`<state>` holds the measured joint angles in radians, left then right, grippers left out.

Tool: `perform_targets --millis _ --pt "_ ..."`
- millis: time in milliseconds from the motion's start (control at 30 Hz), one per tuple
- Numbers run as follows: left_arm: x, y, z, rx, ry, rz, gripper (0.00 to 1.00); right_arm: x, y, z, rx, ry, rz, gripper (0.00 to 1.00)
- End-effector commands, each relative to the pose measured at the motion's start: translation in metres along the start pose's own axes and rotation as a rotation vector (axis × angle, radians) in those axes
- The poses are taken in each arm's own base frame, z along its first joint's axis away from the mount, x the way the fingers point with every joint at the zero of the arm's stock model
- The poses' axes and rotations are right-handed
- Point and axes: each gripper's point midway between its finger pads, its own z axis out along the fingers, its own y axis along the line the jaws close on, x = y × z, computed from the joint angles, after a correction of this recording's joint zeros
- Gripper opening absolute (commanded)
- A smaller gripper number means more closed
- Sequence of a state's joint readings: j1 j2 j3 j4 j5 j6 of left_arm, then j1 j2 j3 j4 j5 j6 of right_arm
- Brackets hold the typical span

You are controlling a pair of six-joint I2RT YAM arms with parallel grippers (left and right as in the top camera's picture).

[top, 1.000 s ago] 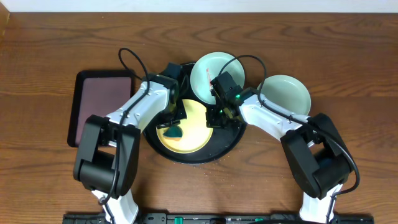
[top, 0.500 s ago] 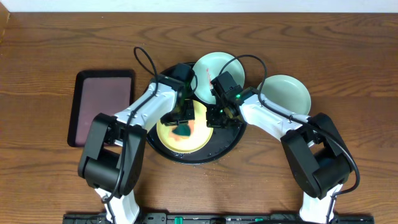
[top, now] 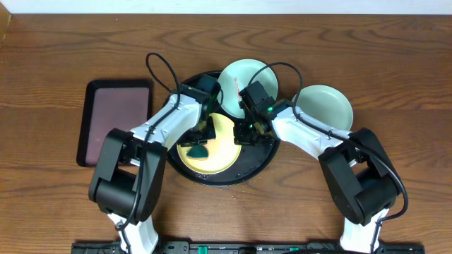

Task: Clean dirty plates on tray and stack at the side
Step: 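Scrub the yellow plate with the sponge held in the left gripper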

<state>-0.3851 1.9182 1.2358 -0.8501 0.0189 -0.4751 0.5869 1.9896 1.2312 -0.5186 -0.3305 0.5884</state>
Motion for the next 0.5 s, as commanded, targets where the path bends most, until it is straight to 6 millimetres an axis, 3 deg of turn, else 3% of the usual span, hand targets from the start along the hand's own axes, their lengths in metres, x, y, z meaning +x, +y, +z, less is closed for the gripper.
perform_targets --millis 0,100,233,367,467 --pt "0.032 -0.046 0.008 0.306 0.143 0.354 0.07 -0.002 -0.009 0.004 0.022 0.000 0.018 0.01" --pt "0.040 -0.065 -0.001 0.446 0.143 0.509 0.07 -0.002 -0.010 0.004 0.023 0.000 0.018 0.01" --pt "0.038 -0.062 0.001 0.436 0.110 0.619 0.07 -0.002 -0.010 0.004 0.023 0.001 0.018 0.01" --pt "0.019 -0.042 0.011 0.276 0.056 0.580 0.07 -0.002 -0.010 0.004 0.022 0.001 0.018 0.01" --pt "-0.010 -0.015 0.017 0.076 -0.035 0.411 0.08 -0.002 -0.010 0.004 0.023 0.000 0.018 0.01"
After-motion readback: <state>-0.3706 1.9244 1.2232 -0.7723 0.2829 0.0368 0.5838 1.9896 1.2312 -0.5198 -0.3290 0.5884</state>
